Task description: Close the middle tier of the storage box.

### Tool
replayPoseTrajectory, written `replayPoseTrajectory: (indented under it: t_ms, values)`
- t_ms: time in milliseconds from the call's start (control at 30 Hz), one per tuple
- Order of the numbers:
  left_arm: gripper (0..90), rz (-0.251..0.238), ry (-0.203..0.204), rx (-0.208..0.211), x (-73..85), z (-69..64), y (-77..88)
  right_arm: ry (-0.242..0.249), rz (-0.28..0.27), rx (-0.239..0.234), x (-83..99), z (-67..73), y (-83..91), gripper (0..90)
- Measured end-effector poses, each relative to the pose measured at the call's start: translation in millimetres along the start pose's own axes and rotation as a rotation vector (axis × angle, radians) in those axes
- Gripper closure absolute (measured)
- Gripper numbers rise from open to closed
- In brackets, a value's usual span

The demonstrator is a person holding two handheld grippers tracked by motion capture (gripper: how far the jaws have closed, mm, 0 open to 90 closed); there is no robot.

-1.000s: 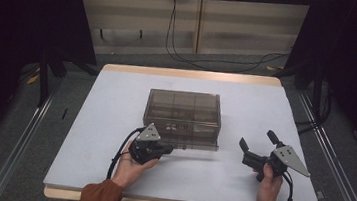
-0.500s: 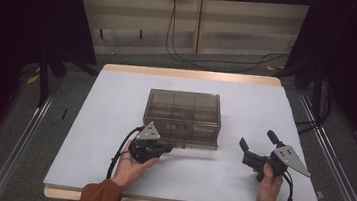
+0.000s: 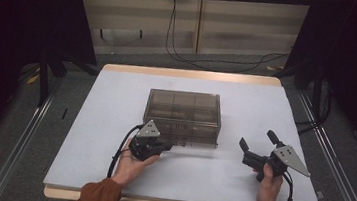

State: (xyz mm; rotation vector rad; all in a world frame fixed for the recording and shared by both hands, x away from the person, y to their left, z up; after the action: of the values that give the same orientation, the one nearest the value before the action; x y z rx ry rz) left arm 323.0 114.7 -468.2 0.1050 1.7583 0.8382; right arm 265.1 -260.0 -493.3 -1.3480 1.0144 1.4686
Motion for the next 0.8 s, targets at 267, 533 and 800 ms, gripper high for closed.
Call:
replayPoseTrajectory:
  t_ms: [267,533,800]
  values:
    - [90.0,0.0,-0.002,-0.007,-2.6,0.7,-1.5,0.0,0.0,0.0,0.0,0.0,0.0,0.0]
    - [90.0,0.002,-0.011,-0.012,-4.0,1.3,-2.4,0.0,0.002,0.003,0.0,-0.1,0.3,0.0]
    - [90.0,0.001,-0.004,-0.014,-5.7,4.5,-2.6,0.001,-0.001,0.0,0.0,0.2,0.1,0.0]
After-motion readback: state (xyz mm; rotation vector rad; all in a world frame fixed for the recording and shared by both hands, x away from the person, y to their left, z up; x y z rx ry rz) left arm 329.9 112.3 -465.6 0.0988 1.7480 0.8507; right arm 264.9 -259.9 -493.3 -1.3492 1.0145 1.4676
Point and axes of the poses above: each handheld gripper's, and its own axes: y roughly backward along the jaws, x roughly out of its underside, z roughly to its left, the point moved 1 cm from there along -y, roughly forward along the jaws
